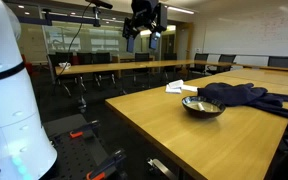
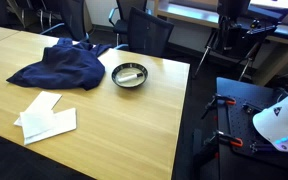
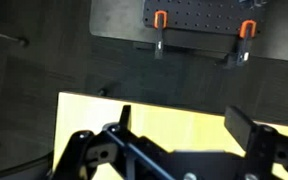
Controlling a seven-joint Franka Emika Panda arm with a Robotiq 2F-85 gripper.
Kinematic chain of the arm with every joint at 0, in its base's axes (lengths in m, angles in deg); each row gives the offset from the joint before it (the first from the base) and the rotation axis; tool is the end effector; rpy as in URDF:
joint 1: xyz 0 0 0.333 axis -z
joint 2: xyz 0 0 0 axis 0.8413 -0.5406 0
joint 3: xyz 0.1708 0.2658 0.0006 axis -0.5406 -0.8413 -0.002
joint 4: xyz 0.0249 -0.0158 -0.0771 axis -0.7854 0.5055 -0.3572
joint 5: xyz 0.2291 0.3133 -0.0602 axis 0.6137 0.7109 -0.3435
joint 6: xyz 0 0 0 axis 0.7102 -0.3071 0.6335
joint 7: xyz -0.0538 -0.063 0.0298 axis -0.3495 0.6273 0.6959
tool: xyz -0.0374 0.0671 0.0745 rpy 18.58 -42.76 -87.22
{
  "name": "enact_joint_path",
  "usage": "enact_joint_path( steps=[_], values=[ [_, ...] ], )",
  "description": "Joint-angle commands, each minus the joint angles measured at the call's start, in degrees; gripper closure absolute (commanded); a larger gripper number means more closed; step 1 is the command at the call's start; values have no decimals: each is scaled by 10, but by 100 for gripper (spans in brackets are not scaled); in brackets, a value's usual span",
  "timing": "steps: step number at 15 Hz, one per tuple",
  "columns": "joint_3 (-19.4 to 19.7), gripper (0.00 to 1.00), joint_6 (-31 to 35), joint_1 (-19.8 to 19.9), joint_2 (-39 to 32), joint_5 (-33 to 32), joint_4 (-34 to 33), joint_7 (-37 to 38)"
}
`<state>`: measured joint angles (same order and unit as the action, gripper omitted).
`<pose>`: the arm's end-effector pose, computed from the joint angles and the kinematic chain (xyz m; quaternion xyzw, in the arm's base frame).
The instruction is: Take the marker from the bowl and put it on the table
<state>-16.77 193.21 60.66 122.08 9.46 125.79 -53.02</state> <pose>0.3445 -0.0611 0.4325 0.9907 0.0607 -0.1100 0.0523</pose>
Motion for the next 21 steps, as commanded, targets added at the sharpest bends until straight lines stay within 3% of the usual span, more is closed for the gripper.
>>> enact_joint_path(
  steps=[1,8,11,17,21],
  values=[
    [4,0,-1,-5,0,-2,-1,2],
    [5,0,12,-10,-6,-5,-3,-12],
    [12,0,92,-26,-34,-13,-6,-58],
    [37,0,303,-47,-218,-10,-72,-241],
    [24,0,347,-38,-366,29,-174,-362]
  ],
)
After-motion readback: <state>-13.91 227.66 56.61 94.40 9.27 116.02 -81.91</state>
